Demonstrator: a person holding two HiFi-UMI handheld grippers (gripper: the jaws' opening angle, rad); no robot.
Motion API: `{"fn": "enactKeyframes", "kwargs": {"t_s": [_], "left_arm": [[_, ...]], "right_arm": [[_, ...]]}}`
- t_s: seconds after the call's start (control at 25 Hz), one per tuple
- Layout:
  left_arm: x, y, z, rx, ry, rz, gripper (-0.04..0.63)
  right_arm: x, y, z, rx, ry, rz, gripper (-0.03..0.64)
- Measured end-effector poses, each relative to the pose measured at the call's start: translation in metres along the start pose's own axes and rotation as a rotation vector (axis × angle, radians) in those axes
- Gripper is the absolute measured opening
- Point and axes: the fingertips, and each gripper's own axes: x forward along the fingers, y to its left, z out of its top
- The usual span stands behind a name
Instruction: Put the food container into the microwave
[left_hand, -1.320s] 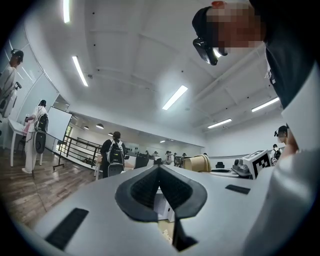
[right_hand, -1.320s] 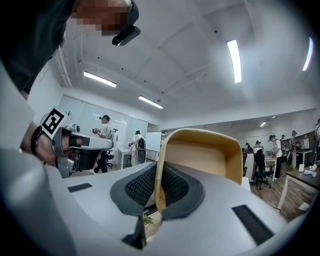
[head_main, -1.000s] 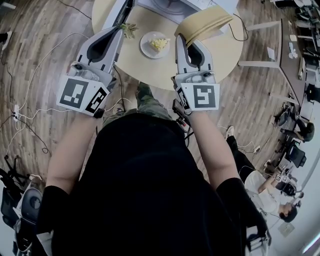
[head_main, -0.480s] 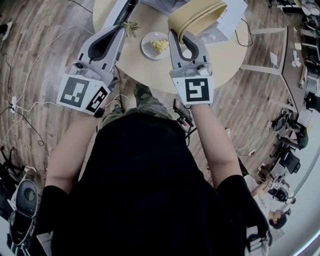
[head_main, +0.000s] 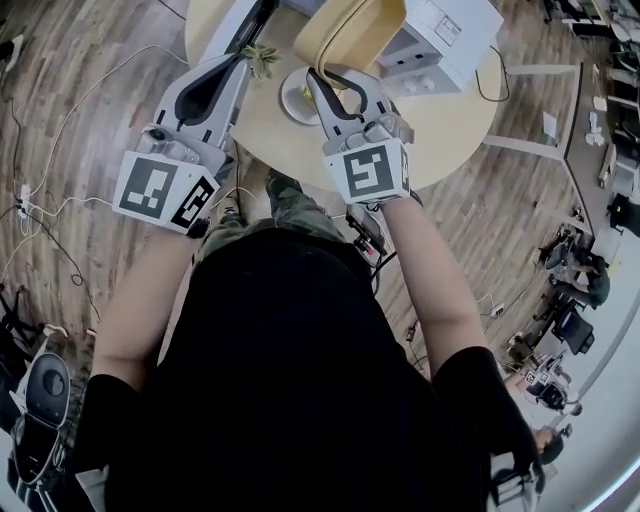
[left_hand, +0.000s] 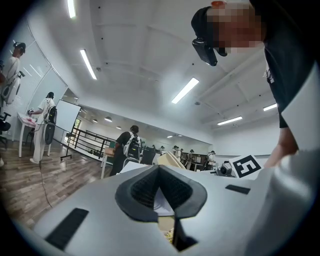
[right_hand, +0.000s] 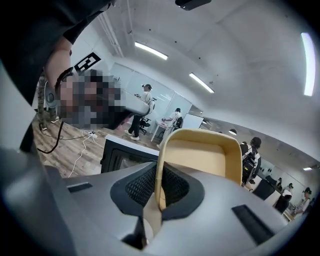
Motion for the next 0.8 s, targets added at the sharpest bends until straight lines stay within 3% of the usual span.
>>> {"fn": "enactKeyframes", "kwargs": {"t_s": [0.8], "left_arm": [[0.01, 0.011, -0.016, -0.011, 0.036, 0.032, 0.018]], "right_arm": [[0.04, 0.031, -0.056, -0.053, 0.131, 0.275, 0.032]]}}
